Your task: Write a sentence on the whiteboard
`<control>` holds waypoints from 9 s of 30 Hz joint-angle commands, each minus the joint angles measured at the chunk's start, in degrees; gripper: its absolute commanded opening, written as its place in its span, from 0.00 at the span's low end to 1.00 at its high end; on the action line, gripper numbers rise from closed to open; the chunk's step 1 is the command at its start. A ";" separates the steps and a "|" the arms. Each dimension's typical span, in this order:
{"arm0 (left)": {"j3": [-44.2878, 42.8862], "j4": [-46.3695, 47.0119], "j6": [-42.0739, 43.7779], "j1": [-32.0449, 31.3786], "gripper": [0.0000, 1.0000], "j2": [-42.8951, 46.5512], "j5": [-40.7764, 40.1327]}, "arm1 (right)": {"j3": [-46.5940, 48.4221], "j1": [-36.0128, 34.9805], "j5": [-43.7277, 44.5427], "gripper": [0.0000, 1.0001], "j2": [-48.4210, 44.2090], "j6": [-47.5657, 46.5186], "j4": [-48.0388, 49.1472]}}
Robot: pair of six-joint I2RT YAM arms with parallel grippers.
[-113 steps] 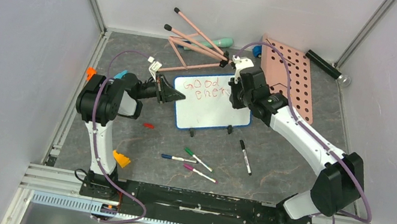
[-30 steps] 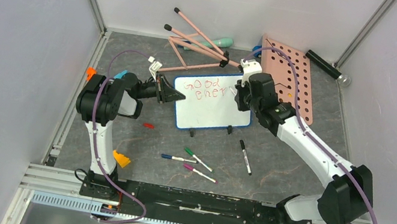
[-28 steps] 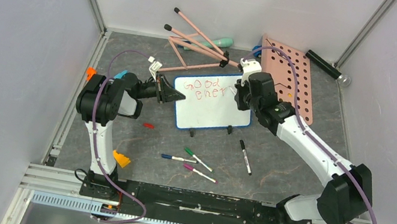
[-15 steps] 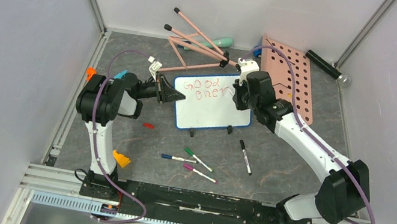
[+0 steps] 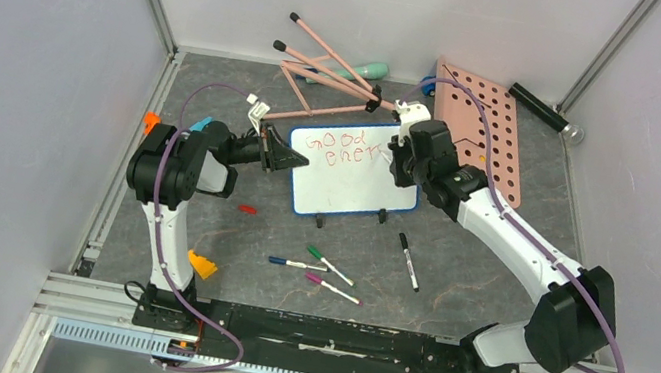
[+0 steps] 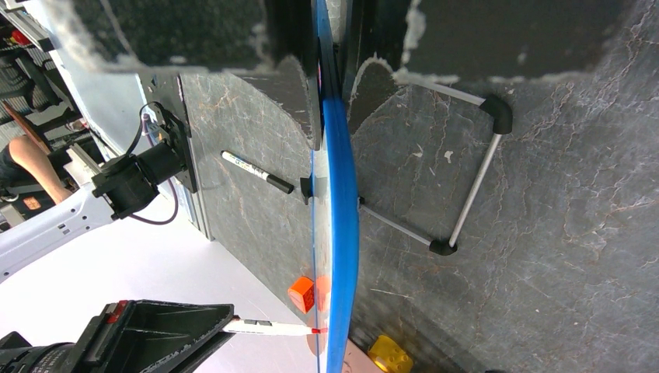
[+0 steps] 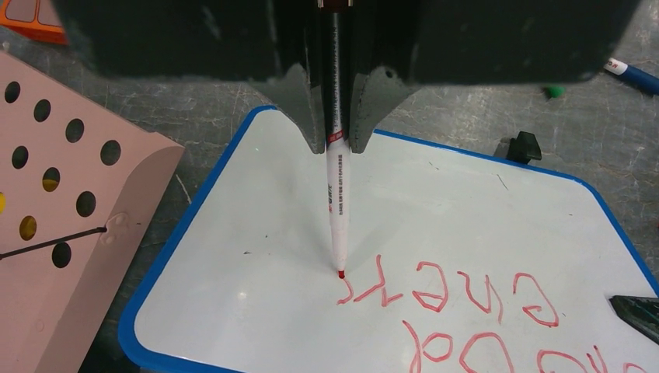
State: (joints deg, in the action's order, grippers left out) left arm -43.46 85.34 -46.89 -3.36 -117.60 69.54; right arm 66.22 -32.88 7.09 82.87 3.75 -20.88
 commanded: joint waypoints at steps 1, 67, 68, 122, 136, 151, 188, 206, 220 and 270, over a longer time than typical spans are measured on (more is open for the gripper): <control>-1.23 3.87 4.66 0.54 0.02 -1.05 0.88 | 0.79 0.45 3.25 0.00 -1.31 -0.81 -0.64; -1.10 3.87 4.71 0.47 0.02 -1.03 0.87 | 3.65 1.14 -2.66 0.00 -1.15 0.83 2.03; -1.10 3.87 4.70 0.46 0.02 -1.03 0.86 | 3.79 1.16 -2.45 0.00 -0.91 0.89 1.99; -1.01 3.87 4.79 0.44 0.02 -1.05 0.87 | -3.73 3.38 2.14 0.00 -8.29 0.12 5.80; -1.12 3.87 4.79 0.42 0.02 -1.05 0.91 | -2.20 4.41 -1.13 0.00 -4.35 0.24 4.67; -1.21 3.88 4.66 0.44 0.02 -1.09 0.96 | -1.94 5.24 0.77 0.00 -2.39 1.28 3.55; -1.19 3.87 4.71 0.45 0.02 -1.10 1.05 | -0.36 7.17 -0.42 0.00 -1.86 1.37 3.02; -1.19 3.85 4.70 0.43 0.02 -1.04 0.96 | -4.81 7.29 -2.08 0.00 -3.80 1.33 2.84; -1.19 3.87 4.64 0.40 0.02 -1.14 1.02 | -10.57 7.17 -6.36 0.00 -6.32 1.38 4.40; 3.49 3.87 4.64 -0.44 0.02 0.23 -9.98 | -21.66 5.64 -17.09 0.00 -26.23 4.83 11.34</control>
State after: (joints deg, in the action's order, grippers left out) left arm -40.49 85.89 -46.74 -3.84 -116.84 64.73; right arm 46.22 -27.16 -9.23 58.48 7.97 -10.74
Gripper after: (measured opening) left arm 0.152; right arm 0.101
